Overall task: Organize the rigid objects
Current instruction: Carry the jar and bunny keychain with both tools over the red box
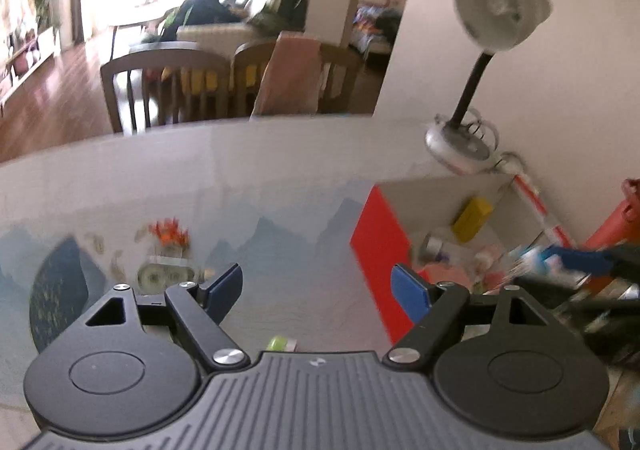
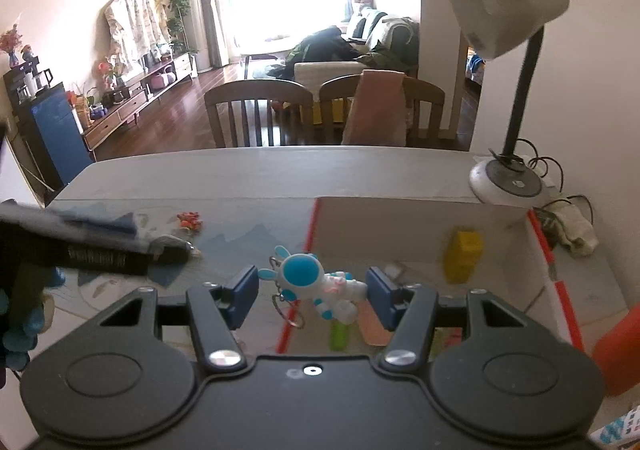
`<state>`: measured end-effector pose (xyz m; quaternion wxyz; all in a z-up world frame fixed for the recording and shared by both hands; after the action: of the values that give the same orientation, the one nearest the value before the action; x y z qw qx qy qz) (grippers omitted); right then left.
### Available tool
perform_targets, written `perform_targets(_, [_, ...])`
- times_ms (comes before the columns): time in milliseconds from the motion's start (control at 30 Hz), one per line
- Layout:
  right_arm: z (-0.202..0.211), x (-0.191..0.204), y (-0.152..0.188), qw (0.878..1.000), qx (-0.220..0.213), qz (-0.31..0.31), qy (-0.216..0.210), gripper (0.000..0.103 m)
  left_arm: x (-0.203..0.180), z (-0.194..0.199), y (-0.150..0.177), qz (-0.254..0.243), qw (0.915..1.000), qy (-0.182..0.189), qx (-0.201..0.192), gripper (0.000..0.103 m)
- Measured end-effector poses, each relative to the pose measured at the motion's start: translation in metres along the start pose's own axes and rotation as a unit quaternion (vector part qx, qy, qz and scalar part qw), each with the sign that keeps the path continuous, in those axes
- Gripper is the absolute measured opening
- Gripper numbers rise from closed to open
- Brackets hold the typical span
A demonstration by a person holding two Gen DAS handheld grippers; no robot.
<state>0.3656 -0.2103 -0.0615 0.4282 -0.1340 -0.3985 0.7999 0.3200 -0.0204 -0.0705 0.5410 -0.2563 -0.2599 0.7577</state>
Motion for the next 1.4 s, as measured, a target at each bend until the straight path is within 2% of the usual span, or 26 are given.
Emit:
perform_targets(67, [-0.001,-0.008,0.003,1.000,0.003,-0.007,0.002,0.059,0.003,-0.014,0.016,-0.008,0.9996,-0.009,0.024,0.082])
perform_targets(133, [-0.001,-0.013,0.007,1.000,0.006,-0.014,0.002,0.059,0.002,-0.027,0.030,-0.020,0.9989,-0.002,0.042,0.082])
perform_targets(200, [-0.003,-0.017,0.010,1.000,0.010,-0.017,0.002,0.059,0.002,-0.040,0.042,-0.028,0.9983,-0.005,0.050,0.082])
perform_targets(333, [-0.006,-0.024,0.016,1.000,0.017,-0.022,0.006,0.059,-0.006,-0.065,0.065,-0.067,0.9946,0.037,0.070,0.083])
perform_targets(367, [-0.007,-0.024,0.018,1.000,0.020,-0.023,0.009,0.059,-0.007,-0.071,0.070,-0.082,0.9934,0.031,0.074,0.083])
perform_targets(433, [-0.008,-0.027,0.021,0.999,0.025,-0.028,0.014,0.059,-0.006,-0.081,0.078,-0.107,0.9914,0.027,0.071,0.083])
perform_targets(600, [-0.014,-0.032,0.029,0.998,0.035,-0.042,0.028,0.059,-0.003,-0.090,0.091,-0.125,0.9881,0.057,0.069,0.084])
perform_targets(900, [-0.025,-0.034,0.034,0.996,0.046,-0.059,0.050,0.059,-0.004,-0.103,0.095,-0.136,0.9858,0.083,0.053,0.085])
perform_targets(1167, [-0.029,-0.037,0.034,0.995,0.049,-0.064,0.057,0.059,-0.007,-0.112,0.095,-0.149,0.9848,0.077,0.047,0.085])
perform_targets(1400, [-0.028,-0.042,0.031,0.996,0.042,-0.062,0.051,0.059,-0.009,-0.110,0.089,-0.137,0.9875,0.049,0.062,0.084])
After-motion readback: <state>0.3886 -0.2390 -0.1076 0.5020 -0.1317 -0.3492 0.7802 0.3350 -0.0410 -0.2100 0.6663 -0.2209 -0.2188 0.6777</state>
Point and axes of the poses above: each gripper's, at about its wrist camera, not at the fingertips, and z roughly against the way its jaws point, x to its left, y to its underside, the point moved 6 cm from there along -z, roughly the way its jaws point, and after that the axes turned 4 degrees about -y, right-handed, at the moved point
